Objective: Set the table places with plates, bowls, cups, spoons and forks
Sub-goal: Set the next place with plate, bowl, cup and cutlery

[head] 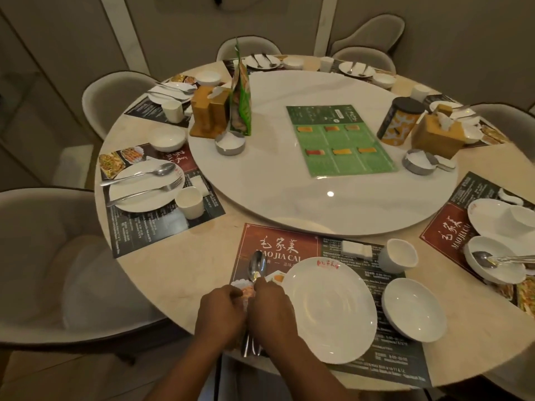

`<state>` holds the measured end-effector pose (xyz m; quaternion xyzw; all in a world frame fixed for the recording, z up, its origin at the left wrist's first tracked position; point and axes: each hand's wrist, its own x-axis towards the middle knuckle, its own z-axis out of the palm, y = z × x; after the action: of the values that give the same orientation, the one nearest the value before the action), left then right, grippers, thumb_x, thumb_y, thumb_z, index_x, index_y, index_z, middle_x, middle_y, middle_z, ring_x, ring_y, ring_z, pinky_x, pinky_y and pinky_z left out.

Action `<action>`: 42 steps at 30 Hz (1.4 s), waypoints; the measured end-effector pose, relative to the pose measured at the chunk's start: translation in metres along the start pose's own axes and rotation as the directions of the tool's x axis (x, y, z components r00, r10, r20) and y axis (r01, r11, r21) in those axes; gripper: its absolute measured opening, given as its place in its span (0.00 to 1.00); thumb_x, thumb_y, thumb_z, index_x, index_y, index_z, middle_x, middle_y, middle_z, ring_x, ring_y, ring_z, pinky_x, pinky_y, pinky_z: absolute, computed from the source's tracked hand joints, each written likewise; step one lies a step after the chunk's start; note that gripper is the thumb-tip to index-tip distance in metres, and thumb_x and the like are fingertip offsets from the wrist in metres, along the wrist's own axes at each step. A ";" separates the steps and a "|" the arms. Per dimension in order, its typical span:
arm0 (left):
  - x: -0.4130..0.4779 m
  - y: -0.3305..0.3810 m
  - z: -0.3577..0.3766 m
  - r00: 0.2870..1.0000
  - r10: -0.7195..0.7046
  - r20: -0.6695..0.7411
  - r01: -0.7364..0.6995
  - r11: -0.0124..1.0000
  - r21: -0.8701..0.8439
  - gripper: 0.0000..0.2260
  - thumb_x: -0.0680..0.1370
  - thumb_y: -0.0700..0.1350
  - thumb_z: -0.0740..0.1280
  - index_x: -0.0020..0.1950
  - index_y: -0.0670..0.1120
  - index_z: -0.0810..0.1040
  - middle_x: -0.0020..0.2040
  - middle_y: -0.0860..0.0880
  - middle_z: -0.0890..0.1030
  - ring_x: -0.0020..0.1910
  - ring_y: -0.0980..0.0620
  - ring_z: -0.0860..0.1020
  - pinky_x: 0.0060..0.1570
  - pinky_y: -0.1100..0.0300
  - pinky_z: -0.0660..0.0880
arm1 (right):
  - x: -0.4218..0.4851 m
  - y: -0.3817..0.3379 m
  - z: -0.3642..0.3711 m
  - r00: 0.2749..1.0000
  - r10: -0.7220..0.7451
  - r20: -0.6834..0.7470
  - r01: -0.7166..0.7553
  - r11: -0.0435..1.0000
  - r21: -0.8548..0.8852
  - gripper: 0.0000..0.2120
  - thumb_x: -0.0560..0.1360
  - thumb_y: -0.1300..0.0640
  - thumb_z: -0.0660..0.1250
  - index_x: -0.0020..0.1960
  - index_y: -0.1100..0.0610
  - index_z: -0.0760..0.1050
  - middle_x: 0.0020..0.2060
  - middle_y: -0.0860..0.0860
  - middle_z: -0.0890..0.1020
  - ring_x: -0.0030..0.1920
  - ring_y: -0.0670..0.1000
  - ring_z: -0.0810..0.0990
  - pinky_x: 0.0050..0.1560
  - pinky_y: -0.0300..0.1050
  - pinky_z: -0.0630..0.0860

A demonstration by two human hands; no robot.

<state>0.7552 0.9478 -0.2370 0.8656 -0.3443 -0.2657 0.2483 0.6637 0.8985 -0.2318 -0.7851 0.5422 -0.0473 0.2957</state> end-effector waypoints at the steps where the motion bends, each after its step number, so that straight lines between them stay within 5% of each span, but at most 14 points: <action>1: 0.000 0.000 -0.001 1.000 0.017 0.019 -0.017 1.000 -0.001 0.12 0.77 0.41 0.68 0.60 0.47 0.82 0.55 0.48 0.84 0.54 0.50 0.81 0.56 0.61 0.75 | 0.002 -0.002 0.002 1.000 0.022 -0.014 -0.022 1.000 -0.007 0.13 0.81 0.54 0.61 0.65 0.53 0.73 0.54 0.52 0.82 0.51 0.51 0.82 0.50 0.44 0.79; 9: 0.007 -0.006 -0.004 0.985 0.132 0.112 -0.131 0.991 -0.015 0.14 0.76 0.42 0.66 0.60 0.51 0.82 0.55 0.50 0.84 0.52 0.53 0.82 0.56 0.61 0.77 | 0.006 -0.013 0.002 0.973 0.228 -0.040 -0.222 0.968 0.122 0.06 0.78 0.55 0.64 0.54 0.53 0.77 0.49 0.51 0.84 0.46 0.50 0.82 0.47 0.42 0.79; 16: 0.008 0.005 0.000 0.978 0.151 0.142 -0.166 0.982 0.094 0.04 0.73 0.49 0.72 0.40 0.50 0.81 0.36 0.52 0.81 0.36 0.55 0.79 0.36 0.65 0.73 | -0.002 0.010 -0.033 0.942 0.321 -0.101 -0.285 0.921 0.266 0.08 0.76 0.57 0.67 0.54 0.52 0.80 0.48 0.49 0.84 0.45 0.47 0.81 0.43 0.38 0.74; 20: 0.008 0.012 0.006 0.977 0.177 0.119 -0.194 0.969 0.152 0.10 0.74 0.54 0.71 0.51 0.50 0.83 0.47 0.53 0.85 0.42 0.55 0.82 0.41 0.66 0.75 | -0.008 0.056 -0.059 0.899 0.433 -0.064 -0.388 0.855 0.343 0.08 0.76 0.56 0.69 0.55 0.53 0.81 0.49 0.49 0.84 0.50 0.49 0.81 0.52 0.44 0.76; 23: 0.008 0.016 0.009 0.983 0.134 0.122 -0.154 0.974 0.167 0.11 0.75 0.53 0.71 0.54 0.50 0.83 0.49 0.53 0.85 0.43 0.55 0.82 0.38 0.68 0.72 | -0.012 0.077 -0.064 0.883 0.470 -0.014 -0.434 0.826 0.361 0.08 0.76 0.57 0.69 0.54 0.54 0.82 0.48 0.49 0.84 0.48 0.48 0.80 0.48 0.41 0.74; 35: 0.012 0.017 0.011 0.995 0.063 0.082 -0.079 0.977 0.199 0.08 0.74 0.50 0.71 0.48 0.48 0.85 0.44 0.53 0.85 0.32 0.57 0.74 0.29 0.69 0.65 | -0.014 0.090 -0.054 0.904 0.424 -0.062 -0.390 0.874 0.292 0.07 0.77 0.55 0.68 0.54 0.52 0.82 0.48 0.48 0.84 0.46 0.47 0.78 0.46 0.38 0.70; 42: 0.006 0.021 0.011 0.998 0.043 0.035 -0.048 0.990 0.135 0.04 0.73 0.48 0.72 0.40 0.49 0.83 0.39 0.52 0.84 0.32 0.57 0.75 0.31 0.65 0.70 | -0.017 0.091 -0.053 0.925 0.365 -0.104 -0.333 0.912 0.238 0.07 0.78 0.53 0.66 0.52 0.51 0.82 0.46 0.47 0.84 0.44 0.47 0.79 0.43 0.36 0.69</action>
<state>0.7420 0.9269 -0.2343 0.8681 -0.3852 -0.2496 0.1891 0.5609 0.8699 -0.2313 -0.6328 0.6858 -0.1095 0.3423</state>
